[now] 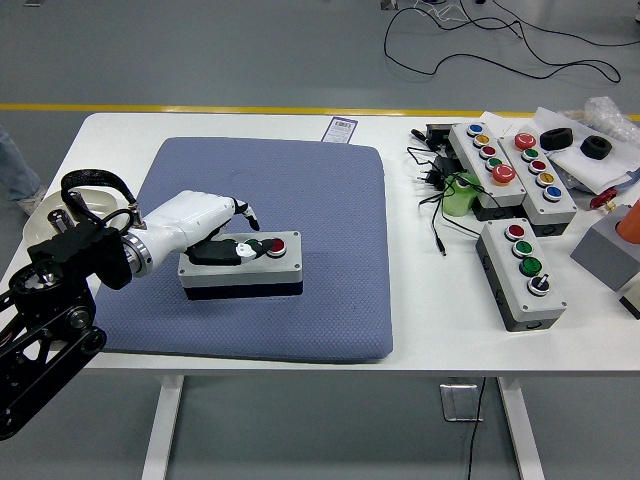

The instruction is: Pick up the button,place it on the desk,press the button,press the button

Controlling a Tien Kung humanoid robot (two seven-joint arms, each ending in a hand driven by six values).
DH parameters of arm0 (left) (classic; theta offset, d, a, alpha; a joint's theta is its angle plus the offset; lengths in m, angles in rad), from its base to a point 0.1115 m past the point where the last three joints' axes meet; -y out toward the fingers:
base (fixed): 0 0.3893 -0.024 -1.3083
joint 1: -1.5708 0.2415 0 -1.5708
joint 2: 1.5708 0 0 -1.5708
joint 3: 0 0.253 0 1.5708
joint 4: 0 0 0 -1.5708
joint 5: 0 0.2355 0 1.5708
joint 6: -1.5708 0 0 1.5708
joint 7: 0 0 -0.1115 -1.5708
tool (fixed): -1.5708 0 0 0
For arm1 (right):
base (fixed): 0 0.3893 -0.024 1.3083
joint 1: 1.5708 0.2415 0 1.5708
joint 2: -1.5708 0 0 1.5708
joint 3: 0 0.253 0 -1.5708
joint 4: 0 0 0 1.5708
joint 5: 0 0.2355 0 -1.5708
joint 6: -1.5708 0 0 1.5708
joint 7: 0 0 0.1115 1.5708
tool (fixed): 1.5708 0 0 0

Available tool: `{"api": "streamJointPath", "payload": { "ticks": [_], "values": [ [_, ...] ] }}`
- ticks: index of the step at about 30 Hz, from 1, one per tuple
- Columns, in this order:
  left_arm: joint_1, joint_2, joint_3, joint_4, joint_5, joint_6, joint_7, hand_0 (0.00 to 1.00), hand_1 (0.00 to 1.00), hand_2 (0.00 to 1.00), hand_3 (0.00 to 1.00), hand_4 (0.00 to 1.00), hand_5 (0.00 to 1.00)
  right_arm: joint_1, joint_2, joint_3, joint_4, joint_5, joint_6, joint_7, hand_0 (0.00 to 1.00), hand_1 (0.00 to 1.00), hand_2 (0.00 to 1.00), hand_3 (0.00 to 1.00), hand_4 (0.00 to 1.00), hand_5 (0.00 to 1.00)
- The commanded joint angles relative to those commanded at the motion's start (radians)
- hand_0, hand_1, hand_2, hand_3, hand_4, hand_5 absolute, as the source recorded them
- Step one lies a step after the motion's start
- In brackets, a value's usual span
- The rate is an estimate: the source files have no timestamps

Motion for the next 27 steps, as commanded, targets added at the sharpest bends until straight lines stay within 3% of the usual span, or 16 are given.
{"api": "streamJointPath", "payload": {
  "ticks": [18, 27],
  "values": [
    [0.016, 0.004, 0.021, 0.003, 0.013, -0.015, 0.001, 0.002, 0.002, 0.002, 0.645, 0.721, 0.998, -0.006, 0.001, 0.005, 0.0, -0.007, -0.001, -0.003, 0.658, 0.65, 0.702, 0.605, 0.454, 0.331],
    [0.023, 0.003, 0.023, 0.028, 0.021, -0.047, 0.008, 0.002, 0.002, 0.002, 0.626, 0.72, 0.998, -0.009, 0.001, 0.004, 0.0, -0.008, -0.001, -0.001, 0.658, 0.65, 0.702, 0.605, 0.453, 0.329]
  ]
}}
